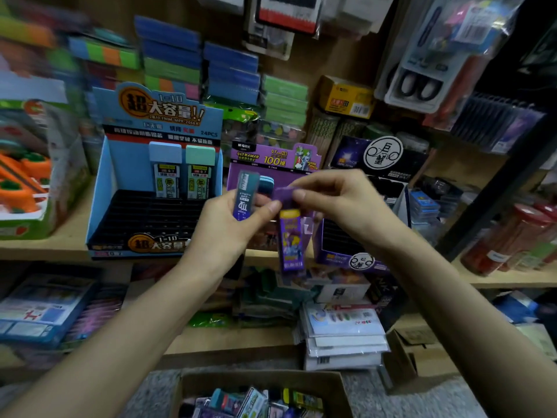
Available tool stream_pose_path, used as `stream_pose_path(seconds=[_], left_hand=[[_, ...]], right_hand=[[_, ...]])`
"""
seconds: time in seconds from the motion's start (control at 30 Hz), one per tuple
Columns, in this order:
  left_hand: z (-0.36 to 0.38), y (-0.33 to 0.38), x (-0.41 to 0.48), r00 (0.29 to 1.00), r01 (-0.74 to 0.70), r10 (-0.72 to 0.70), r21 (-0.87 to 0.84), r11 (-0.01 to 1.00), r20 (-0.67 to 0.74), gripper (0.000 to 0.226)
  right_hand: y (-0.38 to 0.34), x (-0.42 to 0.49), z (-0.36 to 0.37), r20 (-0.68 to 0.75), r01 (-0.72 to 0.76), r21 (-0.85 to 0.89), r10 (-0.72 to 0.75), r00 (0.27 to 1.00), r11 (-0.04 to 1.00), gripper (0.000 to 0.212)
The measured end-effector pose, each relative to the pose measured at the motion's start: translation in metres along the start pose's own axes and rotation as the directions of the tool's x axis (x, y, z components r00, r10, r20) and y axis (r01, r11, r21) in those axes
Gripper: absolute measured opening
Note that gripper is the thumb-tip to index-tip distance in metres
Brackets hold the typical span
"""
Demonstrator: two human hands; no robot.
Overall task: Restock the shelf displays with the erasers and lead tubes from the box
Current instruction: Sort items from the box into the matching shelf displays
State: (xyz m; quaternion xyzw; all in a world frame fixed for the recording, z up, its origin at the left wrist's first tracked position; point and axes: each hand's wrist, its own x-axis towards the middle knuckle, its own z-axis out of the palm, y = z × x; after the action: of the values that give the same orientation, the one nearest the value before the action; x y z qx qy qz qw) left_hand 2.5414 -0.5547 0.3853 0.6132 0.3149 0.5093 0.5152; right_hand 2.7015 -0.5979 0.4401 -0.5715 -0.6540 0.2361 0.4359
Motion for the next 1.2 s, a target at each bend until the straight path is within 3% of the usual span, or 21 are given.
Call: stream_pose_path(seconds=[0.07, 0.13, 0.47, 0.6, 0.83, 1.0, 1.1, 1.17, 1.2], left_hand=[[-0.005, 0.0, 0.002, 0.996, 0.055, -0.059, -0.06, 0.997, -0.06, 0.01], [-0.01, -0.001, 0.004, 0.994, 0.064, -0.065, -0.011, 0.998, -0.092, 0.016], [-0.006, 0.0, 0.008, 0.983, 0.179, -0.183, -0.148, 0.973, -0.014, 0.025], [-0.005, -0.003, 0.007, 0.985, 0.151, -0.155, -0.057, 0.987, -0.076, 0.027], [-0.005, 0.001, 0.002, 0.989, 0.129, -0.134, -0.069, 0.989, -0.069, 0.019], [-0.005, 0.0, 0.003, 0.986, 0.114, -0.112, 0.013, 0.993, -0.122, 0.012], [-0.005, 0.002, 0.006, 0.976, 0.135, -0.147, -0.085, 0.987, -0.164, 0.01], [-0.003, 0.002, 0.008, 0.973, 0.133, -0.16, -0.165, 0.977, -0.165, 0.007], [-0.002, 0.003, 0.008, 0.973, 0.128, -0.162, -0.2, 0.971, -0.162, 0.005]], right_hand=[[0.003, 0.011, -0.011, -0.144, 0.025, -0.017, -0.027, 0.989, 1.0, 0.01], [0.009, 0.025, -0.018, -0.222, 0.031, -0.07, -0.046, 0.974, 0.997, 0.009], [0.046, 0.057, -0.001, -0.269, 0.083, -0.351, -0.185, 0.945, 0.933, 0.016], [0.045, 0.059, 0.002, -0.315, 0.096, -0.41, -0.24, 0.918, 0.907, 0.018], [0.053, 0.056, 0.009, -0.23, 0.067, -0.48, -0.199, 0.953, 0.875, 0.019], [0.058, 0.052, 0.011, -0.065, 0.133, -0.728, -0.261, 0.963, 0.673, 0.022], [0.051, 0.041, 0.006, -0.112, 0.13, -0.662, -0.269, 0.956, 0.738, 0.021], [0.047, 0.027, -0.001, -0.225, 0.073, -0.435, -0.187, 0.956, 0.898, 0.02], [0.045, 0.018, -0.005, -0.249, 0.027, -0.241, -0.089, 0.965, 0.97, 0.024]])
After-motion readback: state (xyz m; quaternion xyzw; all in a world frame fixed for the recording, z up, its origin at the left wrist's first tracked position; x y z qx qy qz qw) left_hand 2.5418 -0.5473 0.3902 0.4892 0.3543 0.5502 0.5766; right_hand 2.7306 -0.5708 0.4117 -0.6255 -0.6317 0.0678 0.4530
